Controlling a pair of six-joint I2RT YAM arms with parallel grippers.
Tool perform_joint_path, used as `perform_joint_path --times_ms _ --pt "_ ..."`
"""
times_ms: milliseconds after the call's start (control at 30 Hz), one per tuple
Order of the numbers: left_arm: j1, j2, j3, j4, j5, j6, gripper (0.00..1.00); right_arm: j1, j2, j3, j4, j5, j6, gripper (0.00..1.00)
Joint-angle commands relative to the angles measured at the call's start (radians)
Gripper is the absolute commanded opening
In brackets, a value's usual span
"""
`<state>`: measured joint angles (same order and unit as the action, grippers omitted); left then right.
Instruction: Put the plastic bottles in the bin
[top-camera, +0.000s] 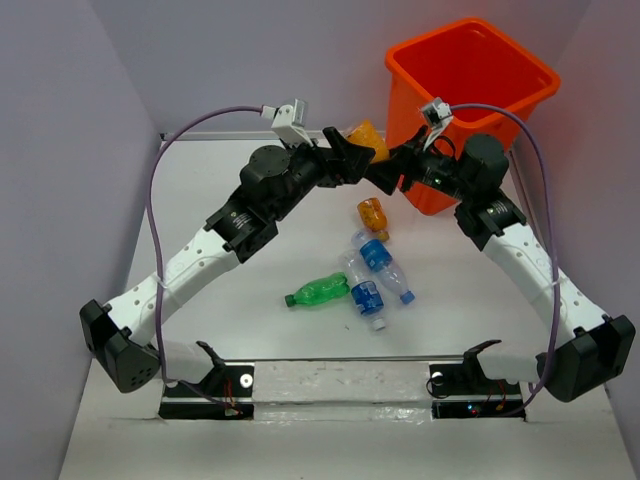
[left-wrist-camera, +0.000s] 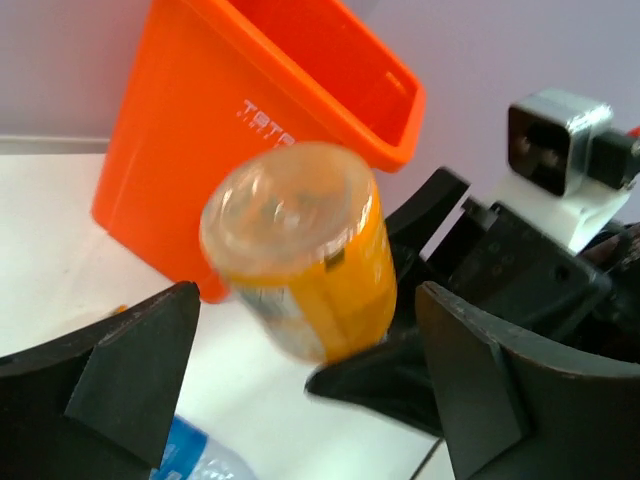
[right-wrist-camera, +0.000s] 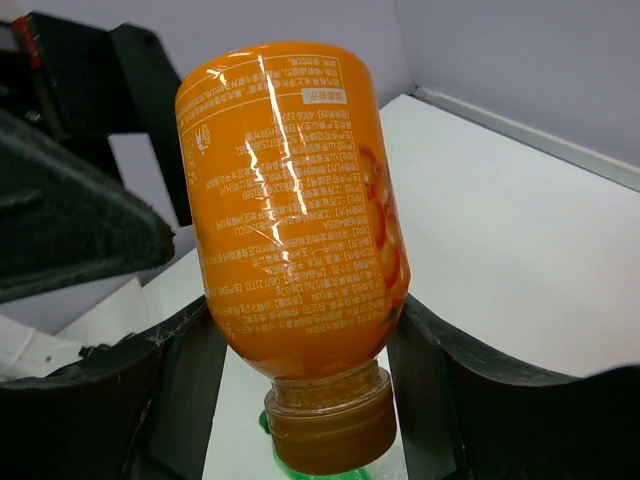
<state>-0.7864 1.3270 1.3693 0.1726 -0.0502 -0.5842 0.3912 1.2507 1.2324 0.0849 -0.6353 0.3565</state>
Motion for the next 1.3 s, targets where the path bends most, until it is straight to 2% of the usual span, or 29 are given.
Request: perform_joint_path --times_ms 0,33,133,300,333,433,467,600,667,733,833,1000,1100,1133,1267 --pt "-0.013 -0.13 0.011 -0.105 -0.127 0.107 0.99 -0.006 -0.02 0.033 0.041 0.141 -0.019 0.26" --pt "-0.011 -0.156 -0.002 -0.123 -0.195 0.121 0.99 -0.006 -0.019 0.056 0.023 0.193 -0.039 0.24" --pt "-0.013 -0.262 -0.077 -0.171 -0.278 0.15 0.99 -0.029 0.005 0.129 -0.011 0.261 -0.077 0.23" --pt "-0.013 -0.385 -0.225 -0.306 -0.292 0.152 0.99 -0.113 0.07 0.277 -0.072 0.377 -0.123 0.21" --pt "-0.011 -0.397 -0.264 -0.368 -0.292 0.139 0.99 -0.161 0.087 0.353 -0.111 0.437 -0.129 0.2" --pt "-0.013 -0.353 -0.295 -0.519 -0.235 0.101 0.99 -0.239 0.179 0.507 -0.178 0.586 -0.178 0.2" --pt "-0.014 -0.333 -0.299 -0.547 -0.174 0.093 0.99 -0.255 0.232 0.542 -0.191 0.62 -0.188 0.2" --pt "-0.043 -0.198 -0.303 -0.648 -0.126 0.139 0.99 -0.324 0.357 0.676 -0.247 0.723 -0.203 0.2" --pt "-0.056 -0.123 -0.3 -0.673 -0.129 0.178 0.99 -0.356 0.397 0.74 -0.29 0.747 -0.191 0.56" --pt "-0.06 -0.059 -0.289 -0.683 -0.113 0.211 0.99 -0.368 0.444 0.804 -0.379 0.721 -0.188 0.99" --pt "-0.068 -0.011 -0.285 -0.679 -0.109 0.25 0.99 -0.368 0.444 0.878 -0.436 0.654 -0.203 1.0" --pt "-0.077 0.035 -0.303 -0.671 -0.054 0.314 0.99 -0.368 0.304 0.75 -0.424 0.472 -0.142 1.0" --pt "-0.091 0.09 -0.302 -0.696 -0.022 0.342 0.99 -0.341 0.164 0.516 -0.314 0.324 -0.058 0.99" --pt "-0.1 0.113 -0.303 -0.699 -0.002 0.351 0.99 -0.303 0.13 0.392 -0.256 0.31 -0.045 0.99" --pt "-0.114 0.156 -0.309 -0.703 0.046 0.403 0.99 -0.227 0.003 0.189 -0.186 0.28 -0.005 0.99"
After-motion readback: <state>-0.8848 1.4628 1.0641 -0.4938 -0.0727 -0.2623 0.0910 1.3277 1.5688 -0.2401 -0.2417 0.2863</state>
